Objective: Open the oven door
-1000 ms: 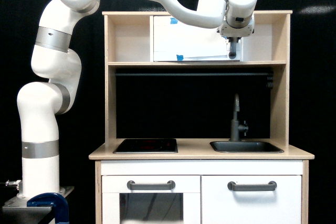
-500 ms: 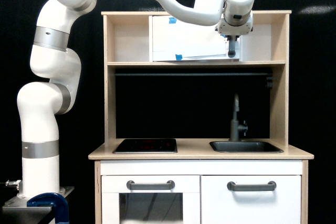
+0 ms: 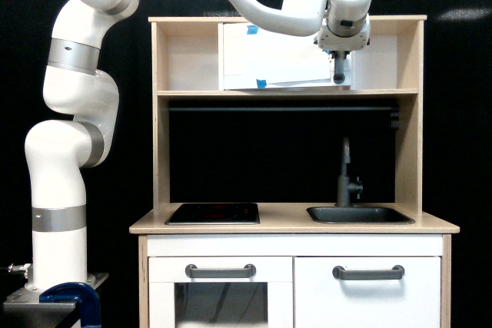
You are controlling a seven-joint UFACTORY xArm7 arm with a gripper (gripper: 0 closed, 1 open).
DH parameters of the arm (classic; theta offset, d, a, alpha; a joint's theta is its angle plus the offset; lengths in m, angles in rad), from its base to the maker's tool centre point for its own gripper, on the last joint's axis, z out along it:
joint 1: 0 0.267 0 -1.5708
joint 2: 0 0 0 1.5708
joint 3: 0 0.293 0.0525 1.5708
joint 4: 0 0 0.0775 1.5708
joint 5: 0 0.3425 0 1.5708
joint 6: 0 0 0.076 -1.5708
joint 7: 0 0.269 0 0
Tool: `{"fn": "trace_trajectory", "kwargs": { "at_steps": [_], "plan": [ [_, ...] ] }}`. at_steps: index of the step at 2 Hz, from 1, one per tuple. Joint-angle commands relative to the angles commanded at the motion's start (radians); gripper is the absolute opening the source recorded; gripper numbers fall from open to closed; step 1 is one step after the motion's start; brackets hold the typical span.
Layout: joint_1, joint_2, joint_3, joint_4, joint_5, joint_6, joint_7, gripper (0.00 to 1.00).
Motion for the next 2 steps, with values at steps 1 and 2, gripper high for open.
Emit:
{"fn": "trace_trajectory", "kwargs": {
  "at_steps": [1,2],
  "plan": [
    [-0.023,-0.019,-0.01,-0.026,0.001,0.03,-0.014,0.0],
    [-0.046,-0.05,-0.023,-0.061,0.003,0.065,-0.025,0.0]
  ]
}}
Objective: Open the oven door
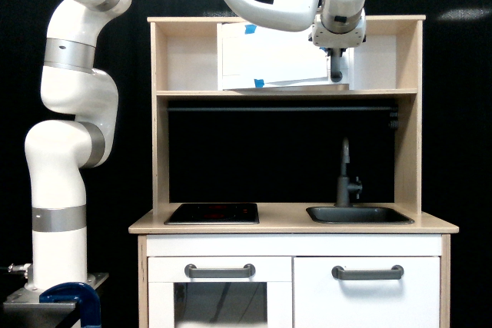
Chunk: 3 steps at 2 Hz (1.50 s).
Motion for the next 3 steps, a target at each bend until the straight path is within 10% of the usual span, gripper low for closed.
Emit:
{"fn": "trace_trajectory", "kwargs": {
  "at_steps": [3],
  "plan": [
    [-0.049,-0.014,-0.037,-0.003,-0.01,0.085,-0.008,0.0]
  ]
}}
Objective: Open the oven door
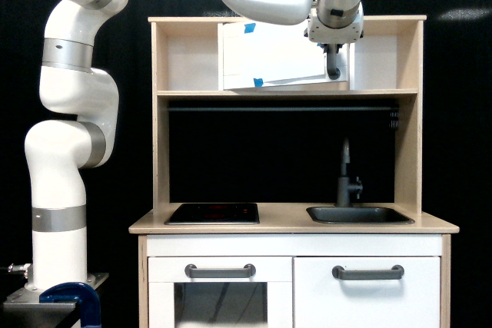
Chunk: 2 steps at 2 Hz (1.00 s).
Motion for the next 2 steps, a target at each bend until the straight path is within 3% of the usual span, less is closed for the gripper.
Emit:
{"fn": "trace_trajectory", "kwargs": {
  "at_steps": [2],
  "plan": [
    [-0.005,-0.036,-0.011,-0.045,0.003,0.014,-0.013,0.0]
  ]
}}
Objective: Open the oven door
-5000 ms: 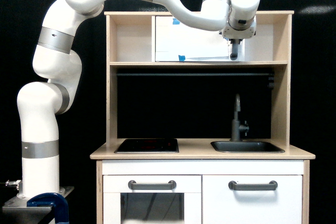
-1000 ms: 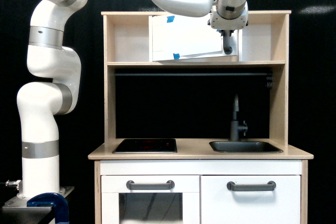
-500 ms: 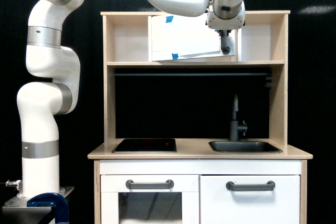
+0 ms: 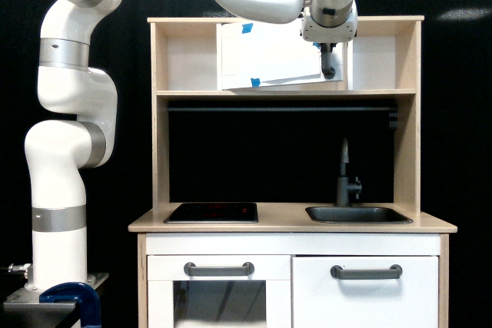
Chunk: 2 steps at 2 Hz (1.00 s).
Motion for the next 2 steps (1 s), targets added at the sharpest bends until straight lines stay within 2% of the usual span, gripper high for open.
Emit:
{"fn": "trace_trajectory", "kwargs": {
  "at_steps": [1,2],
  "plan": [
    [-0.006,0.012,-0.009,0.024,-0.003,0.017,0.009,1.0],
    [-0.01,0.008,-0.015,0.02,-0.004,0.027,0.006,1.0]
  ]
}}
